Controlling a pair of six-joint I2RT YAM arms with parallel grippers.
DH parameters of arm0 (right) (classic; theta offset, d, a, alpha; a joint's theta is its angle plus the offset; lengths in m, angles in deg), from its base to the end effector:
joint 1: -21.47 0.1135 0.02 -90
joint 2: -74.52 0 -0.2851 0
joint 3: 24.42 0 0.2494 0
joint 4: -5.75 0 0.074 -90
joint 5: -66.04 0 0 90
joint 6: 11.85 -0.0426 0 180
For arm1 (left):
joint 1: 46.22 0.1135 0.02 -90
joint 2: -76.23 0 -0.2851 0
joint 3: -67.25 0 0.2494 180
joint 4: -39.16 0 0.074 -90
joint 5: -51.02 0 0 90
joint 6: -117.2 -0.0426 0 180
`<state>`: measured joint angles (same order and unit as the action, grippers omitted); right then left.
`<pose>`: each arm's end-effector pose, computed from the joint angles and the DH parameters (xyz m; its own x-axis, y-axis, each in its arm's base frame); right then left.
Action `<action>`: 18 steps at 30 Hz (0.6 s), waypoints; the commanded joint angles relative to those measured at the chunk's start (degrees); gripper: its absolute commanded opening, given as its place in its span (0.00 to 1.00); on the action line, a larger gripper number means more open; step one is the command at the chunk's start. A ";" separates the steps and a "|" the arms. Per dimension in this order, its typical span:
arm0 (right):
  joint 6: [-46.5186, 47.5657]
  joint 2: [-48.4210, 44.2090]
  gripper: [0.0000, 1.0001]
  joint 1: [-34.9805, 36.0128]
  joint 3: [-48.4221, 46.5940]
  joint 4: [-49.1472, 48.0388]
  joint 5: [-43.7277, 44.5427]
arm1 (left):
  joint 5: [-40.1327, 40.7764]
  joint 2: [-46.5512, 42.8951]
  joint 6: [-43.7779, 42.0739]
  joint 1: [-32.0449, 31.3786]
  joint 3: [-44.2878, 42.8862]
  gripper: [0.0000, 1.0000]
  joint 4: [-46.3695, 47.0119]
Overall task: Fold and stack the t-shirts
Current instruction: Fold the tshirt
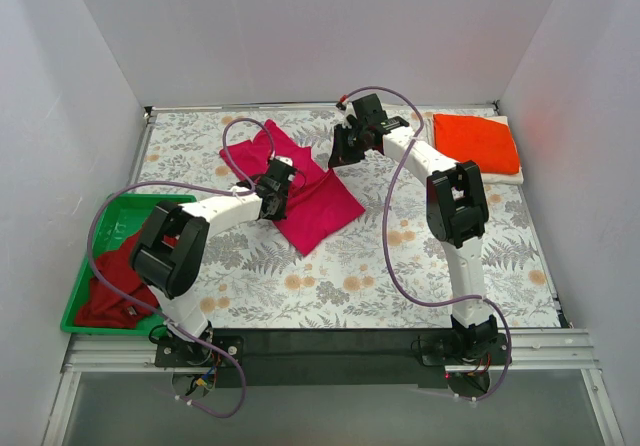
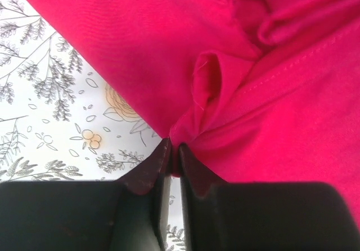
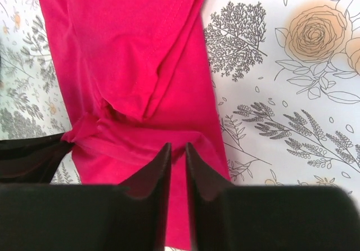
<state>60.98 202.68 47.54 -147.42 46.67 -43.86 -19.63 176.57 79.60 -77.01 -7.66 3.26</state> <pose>0.4640 0.2432 0.2331 -0.8028 -0.0837 -0.5904 -0.4064 0.8013 0.4390 0.3089 -0.1676 0.1867 -0.7343 -0.4326 -0.5231 -0.3858 0.9000 -0.2027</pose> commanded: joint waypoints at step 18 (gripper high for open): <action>4.07 -19.25 0.44 -0.58 26.61 -3.98 7.07 | 3.43 -6.28 27.12 -0.32 -6.97 0.86 -16.40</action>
<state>63.80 187.45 47.34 -125.52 43.20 -38.98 -12.76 175.83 95.89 -76.75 -16.01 -4.04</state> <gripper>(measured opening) 0.436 0.858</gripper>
